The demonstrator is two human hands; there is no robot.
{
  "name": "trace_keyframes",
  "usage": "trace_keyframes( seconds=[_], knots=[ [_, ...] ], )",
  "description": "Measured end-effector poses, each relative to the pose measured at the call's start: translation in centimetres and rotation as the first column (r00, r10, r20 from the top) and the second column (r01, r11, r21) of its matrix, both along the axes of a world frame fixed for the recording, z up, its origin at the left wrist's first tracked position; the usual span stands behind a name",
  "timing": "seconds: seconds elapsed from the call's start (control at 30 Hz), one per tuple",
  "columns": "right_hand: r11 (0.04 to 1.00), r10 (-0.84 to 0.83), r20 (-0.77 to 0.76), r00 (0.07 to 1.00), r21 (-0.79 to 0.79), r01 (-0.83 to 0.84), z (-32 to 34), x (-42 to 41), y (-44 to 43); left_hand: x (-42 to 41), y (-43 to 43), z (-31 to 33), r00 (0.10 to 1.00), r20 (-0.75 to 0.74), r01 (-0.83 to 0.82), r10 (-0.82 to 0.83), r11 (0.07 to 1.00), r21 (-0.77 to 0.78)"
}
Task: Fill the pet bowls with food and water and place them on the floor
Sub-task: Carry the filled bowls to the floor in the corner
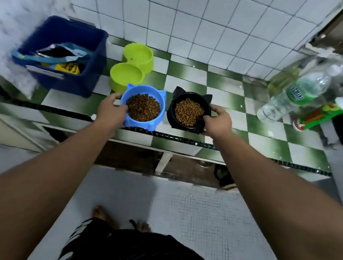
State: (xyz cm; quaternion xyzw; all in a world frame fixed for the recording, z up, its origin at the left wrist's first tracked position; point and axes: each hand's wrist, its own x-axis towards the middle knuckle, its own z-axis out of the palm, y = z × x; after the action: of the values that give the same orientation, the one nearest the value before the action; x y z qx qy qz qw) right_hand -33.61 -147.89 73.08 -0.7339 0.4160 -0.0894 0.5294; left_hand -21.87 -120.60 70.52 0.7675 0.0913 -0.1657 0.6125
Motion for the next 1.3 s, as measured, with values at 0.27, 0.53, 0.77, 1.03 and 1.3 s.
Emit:
trace_keyframes(
  seconds=[0.27, 0.53, 0.77, 1.03, 1.3],
  knots=[
    [0.965, 0.264, 0.004, 0.965, 0.010, -0.264, -0.8, 2.5, 12.7, -4.3, 15.3, 0.5, 0.976, 0.000, -0.216, 0.216, 0.976, 0.011],
    [0.838, 0.545, 0.010, 0.838, -0.001, -0.545, -1.6, 6.9, 34.2, -8.9, 36.8, 0.3, 0.865, -0.022, -0.502, 0.502, 0.865, -0.009],
    [0.718, 0.690, 0.035, 0.723, 0.095, -0.689, -1.4, 8.8, 55.0, -13.1, 55.4, 0.8, 0.728, -0.011, -0.685, 0.685, 0.728, 0.026],
    [0.519, 0.849, 0.038, 0.527, 0.125, -0.845, -2.5, 12.8, 74.4, -16.3, 71.7, -1.2, 0.443, -0.051, -0.896, 0.895, 0.443, -0.011],
    [0.341, 0.940, -0.042, 0.339, 0.099, -0.935, -9.6, 22.7, 91.0, -13.2, 85.7, -8.5, 0.153, -0.146, -0.985, 0.977, 0.162, 0.053]
  ],
)
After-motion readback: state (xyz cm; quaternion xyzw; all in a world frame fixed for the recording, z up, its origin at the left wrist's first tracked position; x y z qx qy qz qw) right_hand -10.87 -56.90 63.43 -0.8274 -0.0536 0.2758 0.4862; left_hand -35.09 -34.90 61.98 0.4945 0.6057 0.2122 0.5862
